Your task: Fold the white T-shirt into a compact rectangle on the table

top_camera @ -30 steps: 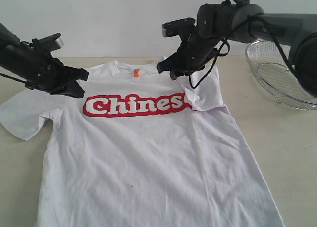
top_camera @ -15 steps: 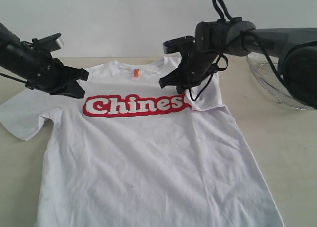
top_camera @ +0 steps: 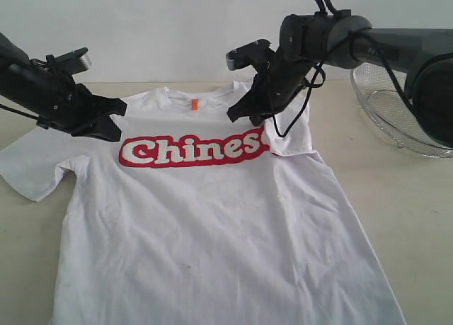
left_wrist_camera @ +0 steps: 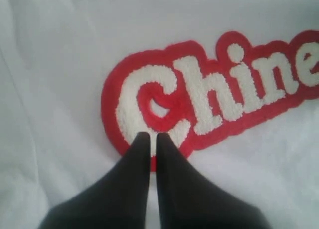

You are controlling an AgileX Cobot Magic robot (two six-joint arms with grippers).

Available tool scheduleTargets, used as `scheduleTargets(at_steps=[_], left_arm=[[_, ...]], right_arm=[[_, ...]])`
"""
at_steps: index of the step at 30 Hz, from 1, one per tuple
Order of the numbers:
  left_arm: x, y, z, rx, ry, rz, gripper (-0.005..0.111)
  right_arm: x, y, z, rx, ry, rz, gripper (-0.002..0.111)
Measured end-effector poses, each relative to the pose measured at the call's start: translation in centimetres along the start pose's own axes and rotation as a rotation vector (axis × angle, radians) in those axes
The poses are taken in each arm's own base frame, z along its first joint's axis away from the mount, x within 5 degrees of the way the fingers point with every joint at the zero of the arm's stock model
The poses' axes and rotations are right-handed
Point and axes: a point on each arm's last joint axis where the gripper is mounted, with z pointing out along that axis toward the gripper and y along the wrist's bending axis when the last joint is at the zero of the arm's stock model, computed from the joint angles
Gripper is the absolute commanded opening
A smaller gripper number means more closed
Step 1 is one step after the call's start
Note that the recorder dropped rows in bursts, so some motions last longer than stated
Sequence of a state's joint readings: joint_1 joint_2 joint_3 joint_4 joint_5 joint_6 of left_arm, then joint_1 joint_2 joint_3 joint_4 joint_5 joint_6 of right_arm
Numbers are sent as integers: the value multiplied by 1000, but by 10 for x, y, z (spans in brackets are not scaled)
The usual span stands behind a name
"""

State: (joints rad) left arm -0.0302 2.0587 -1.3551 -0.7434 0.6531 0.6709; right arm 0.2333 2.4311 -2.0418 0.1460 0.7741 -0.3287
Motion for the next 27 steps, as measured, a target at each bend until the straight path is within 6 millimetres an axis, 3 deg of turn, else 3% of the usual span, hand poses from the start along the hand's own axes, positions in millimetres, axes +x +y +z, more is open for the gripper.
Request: scheduleTargets(at_steps=[12, 14, 15, 17, 20, 27], left_arm=[[1, -1, 0, 10, 10, -1, 5], [1, -1, 0, 10, 10, -1, 5], [1, -1, 0, 10, 10, -1, 5], [1, -1, 0, 10, 10, -1, 5], [1, -1, 0, 10, 10, -1, 5], [1, -1, 0, 10, 10, -1, 5]], right_arm=[[-1, -1, -1, 13, -4, 2, 0], [-1, -1, -2, 14, -3, 2, 7], [-1, -1, -2, 14, -3, 2, 18], [0, -1, -2, 16, 2, -2, 29], [-1, -2, -3, 18, 3, -4, 0], [-3, 1, -6, -9, -6, -42, 0]])
